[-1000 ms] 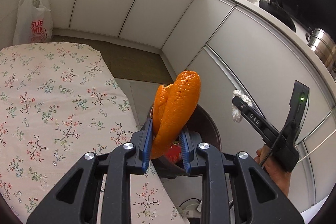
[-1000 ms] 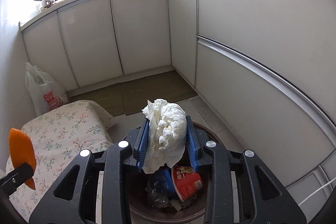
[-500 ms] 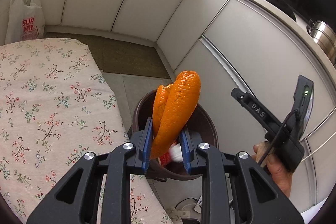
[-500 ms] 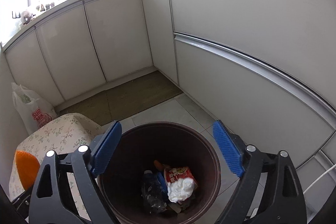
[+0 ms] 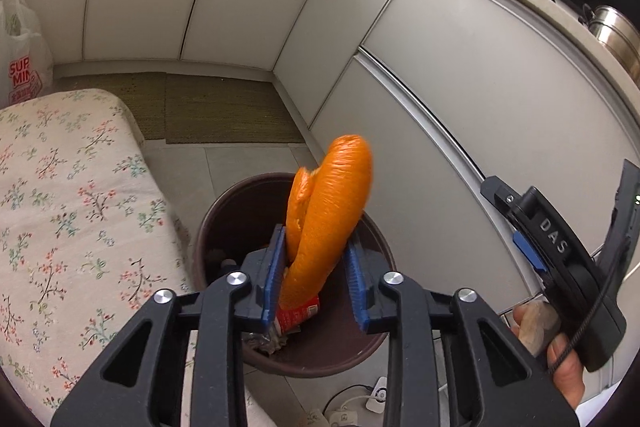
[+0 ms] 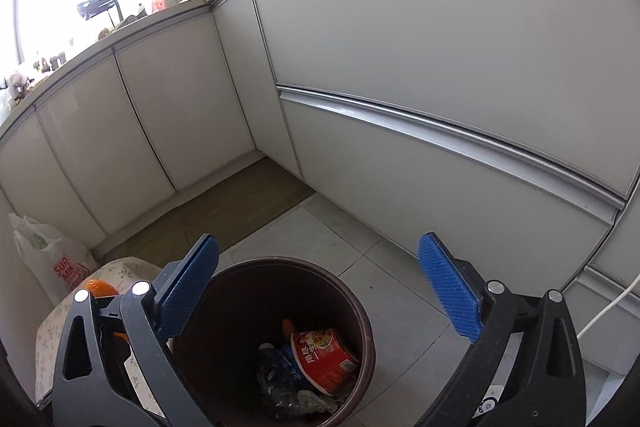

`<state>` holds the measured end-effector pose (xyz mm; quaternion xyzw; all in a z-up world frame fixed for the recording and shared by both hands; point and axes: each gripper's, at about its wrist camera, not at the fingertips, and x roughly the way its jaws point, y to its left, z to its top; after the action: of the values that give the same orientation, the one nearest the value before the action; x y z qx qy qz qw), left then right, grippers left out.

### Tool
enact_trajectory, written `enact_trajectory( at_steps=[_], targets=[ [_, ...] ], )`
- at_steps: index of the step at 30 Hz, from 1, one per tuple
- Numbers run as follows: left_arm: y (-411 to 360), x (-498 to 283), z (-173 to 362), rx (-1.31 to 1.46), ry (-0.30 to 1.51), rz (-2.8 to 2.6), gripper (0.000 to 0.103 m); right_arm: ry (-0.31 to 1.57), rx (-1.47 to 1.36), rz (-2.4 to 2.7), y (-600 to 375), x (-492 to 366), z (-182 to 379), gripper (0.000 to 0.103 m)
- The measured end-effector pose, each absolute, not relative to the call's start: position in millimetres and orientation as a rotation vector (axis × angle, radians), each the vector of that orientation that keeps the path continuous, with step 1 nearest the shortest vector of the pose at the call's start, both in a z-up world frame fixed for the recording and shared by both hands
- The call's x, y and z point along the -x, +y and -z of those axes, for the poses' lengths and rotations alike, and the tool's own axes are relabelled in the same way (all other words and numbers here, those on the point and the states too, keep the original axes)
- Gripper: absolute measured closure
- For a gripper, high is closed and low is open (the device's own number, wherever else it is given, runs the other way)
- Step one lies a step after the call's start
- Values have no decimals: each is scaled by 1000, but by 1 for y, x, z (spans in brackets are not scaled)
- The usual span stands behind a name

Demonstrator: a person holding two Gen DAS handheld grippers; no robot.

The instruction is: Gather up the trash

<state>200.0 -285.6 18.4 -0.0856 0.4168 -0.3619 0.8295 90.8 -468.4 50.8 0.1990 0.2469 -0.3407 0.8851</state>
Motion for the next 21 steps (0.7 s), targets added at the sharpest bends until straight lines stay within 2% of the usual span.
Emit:
enact_trajectory(
  at_steps=[1, 3, 12, 14, 15, 18, 21],
  targets=[
    [-289, -201, -19, 179, 882, 765, 59, 512, -417, 712, -470, -89, -51, 7],
    [-295, -202, -21, 170, 873, 753, 49, 508, -416, 718, -471, -86, -52, 7],
    [-285, -182, -42, 63, 773, 610, 26, 503, -365, 709, -461, -70, -57, 7],
    [-272, -161, -56, -8, 671, 527, 17, 505, -353, 687, -453, -64, -60, 7],
    [-266, -151, -63, -41, 616, 491, 8, 505, -341, 673, -447, -61, -62, 7],
    [-238, -110, -86, -103, 429, 426, 7, 484, -291, 623, -419, -42, -73, 7],
    [-199, -88, -89, -24, 456, 426, 7, 396, -245, 604, -382, -12, -85, 7]
  ],
)
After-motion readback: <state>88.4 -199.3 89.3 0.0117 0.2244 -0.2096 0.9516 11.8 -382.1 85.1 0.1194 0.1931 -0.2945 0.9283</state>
